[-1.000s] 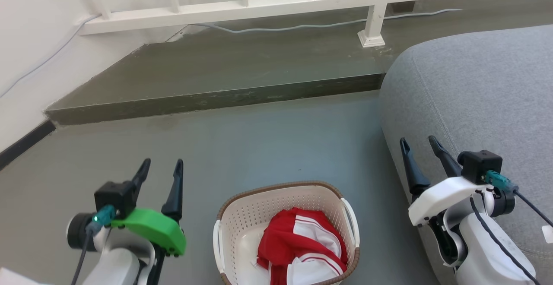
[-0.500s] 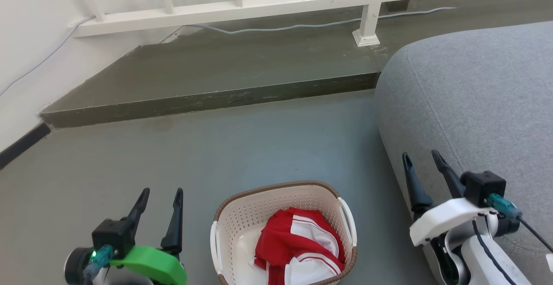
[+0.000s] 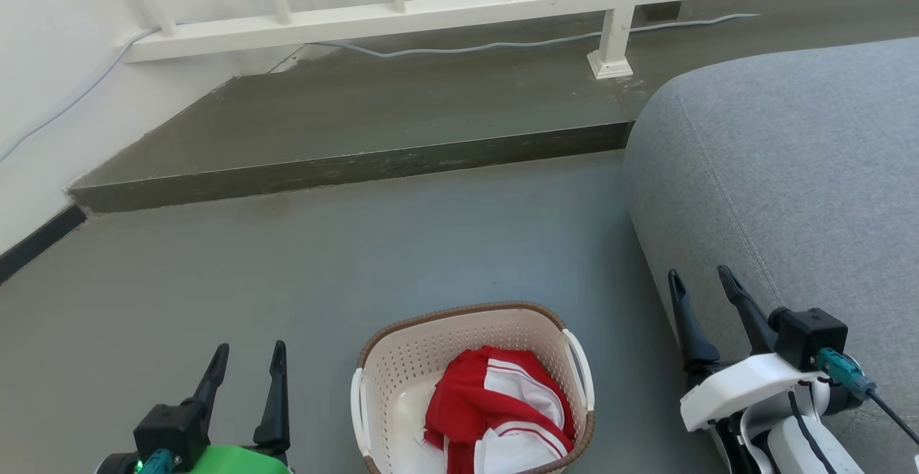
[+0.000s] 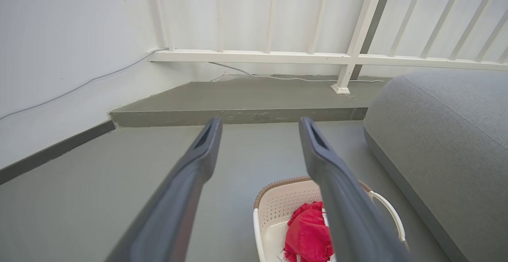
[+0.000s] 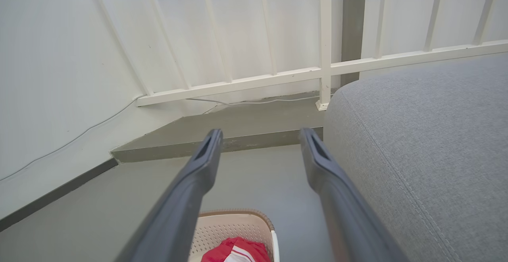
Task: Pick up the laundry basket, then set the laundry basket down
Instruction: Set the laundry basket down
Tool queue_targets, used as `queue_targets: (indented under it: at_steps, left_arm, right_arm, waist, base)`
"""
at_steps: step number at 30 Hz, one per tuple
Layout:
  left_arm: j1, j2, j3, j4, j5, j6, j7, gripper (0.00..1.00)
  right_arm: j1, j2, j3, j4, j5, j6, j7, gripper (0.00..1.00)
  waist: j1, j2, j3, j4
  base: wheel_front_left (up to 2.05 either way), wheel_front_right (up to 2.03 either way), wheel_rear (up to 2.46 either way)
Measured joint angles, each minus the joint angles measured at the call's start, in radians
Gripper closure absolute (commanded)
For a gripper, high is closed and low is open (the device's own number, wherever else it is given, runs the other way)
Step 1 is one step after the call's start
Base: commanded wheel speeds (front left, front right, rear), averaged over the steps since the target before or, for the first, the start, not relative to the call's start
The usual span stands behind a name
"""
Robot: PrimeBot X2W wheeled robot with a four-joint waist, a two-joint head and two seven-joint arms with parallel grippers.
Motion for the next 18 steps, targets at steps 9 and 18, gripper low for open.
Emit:
queue_targets:
  at_steps: [9,18]
  left_arm:
    - [0.038,-0.030,0.014,-0.037,0.033,0.000,0.000,0.00]
    - [0.063,-0.035,0.031,-0.058,0.053,0.004,0.000,0.00]
  right_arm:
    - [0.036,-0.001,-0.002,-0.031,-0.004,-0.011,0.000,0.00]
    - [0.060,-0.005,-0.004,-0.050,-0.011,-0.021,0.000,0.00]
  waist:
    - [0.0000,0.0000,-0.002,0.012]
    - [0.0000,0.0000,-0.003,0.016]
  base:
    - [0.00,0.00,0.00]
    - [0.00,0.00,0.00]
